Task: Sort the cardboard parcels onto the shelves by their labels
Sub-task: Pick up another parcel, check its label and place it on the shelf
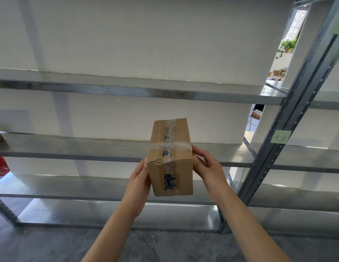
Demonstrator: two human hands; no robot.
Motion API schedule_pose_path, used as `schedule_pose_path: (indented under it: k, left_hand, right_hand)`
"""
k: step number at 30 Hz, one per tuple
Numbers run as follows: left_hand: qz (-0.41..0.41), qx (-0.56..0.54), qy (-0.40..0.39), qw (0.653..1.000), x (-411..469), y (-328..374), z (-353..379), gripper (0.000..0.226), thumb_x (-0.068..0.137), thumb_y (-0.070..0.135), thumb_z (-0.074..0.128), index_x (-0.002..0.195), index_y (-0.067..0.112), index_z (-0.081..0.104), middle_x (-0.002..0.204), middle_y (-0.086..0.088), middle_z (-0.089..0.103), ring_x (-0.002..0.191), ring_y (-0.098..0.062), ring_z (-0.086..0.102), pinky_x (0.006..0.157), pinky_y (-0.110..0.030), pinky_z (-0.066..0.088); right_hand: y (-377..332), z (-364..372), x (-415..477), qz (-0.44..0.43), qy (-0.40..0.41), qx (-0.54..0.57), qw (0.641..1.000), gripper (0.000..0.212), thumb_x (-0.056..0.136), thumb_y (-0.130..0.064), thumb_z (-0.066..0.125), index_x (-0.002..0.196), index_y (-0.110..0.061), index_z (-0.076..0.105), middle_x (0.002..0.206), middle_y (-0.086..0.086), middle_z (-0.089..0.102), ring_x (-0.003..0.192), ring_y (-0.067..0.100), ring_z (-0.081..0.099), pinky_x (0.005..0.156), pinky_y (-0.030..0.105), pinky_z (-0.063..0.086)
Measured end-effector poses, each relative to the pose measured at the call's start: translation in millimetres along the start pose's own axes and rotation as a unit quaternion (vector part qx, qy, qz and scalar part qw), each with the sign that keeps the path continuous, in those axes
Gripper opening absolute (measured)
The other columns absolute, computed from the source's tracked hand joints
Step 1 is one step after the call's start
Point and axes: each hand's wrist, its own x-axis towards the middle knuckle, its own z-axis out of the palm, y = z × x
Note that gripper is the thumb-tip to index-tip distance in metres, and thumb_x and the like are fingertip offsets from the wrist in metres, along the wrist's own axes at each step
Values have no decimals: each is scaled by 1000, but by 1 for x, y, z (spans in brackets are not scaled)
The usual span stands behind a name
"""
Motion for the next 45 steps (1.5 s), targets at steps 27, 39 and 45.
schedule_pose_path:
  k: [27,39,45]
  left_hand:
    - [10,-23,-2,1000,-8,5,9,58,90,55,51,125,9,58,116,-15,70,112,-30,65,103,-47,50]
    - [6,-33,-20,999,-10,11,11,59,97,53,54,126,2,51,124,-18,69,116,-39,63,102,-57,48]
    - [42,2,-18,999,-7,12,14,38,85,52,56,95,16,55,86,-1,67,79,-14,64,77,-33,52]
  right_hand:
    - [3,1,-8,-21,-7,57,998,29,92,-38,55,101,-11,58,135,-2,64,125,26,61,109,49,46]
    - [-6,6,-14,-10,-66,-7,998,53,98,-50,38,150,-43,37,153,-16,46,141,9,45,117,42,39]
    - [-10,10,-12,5,-93,-39,995,52,100,-57,20,151,-53,24,154,-19,43,138,6,47,102,19,47]
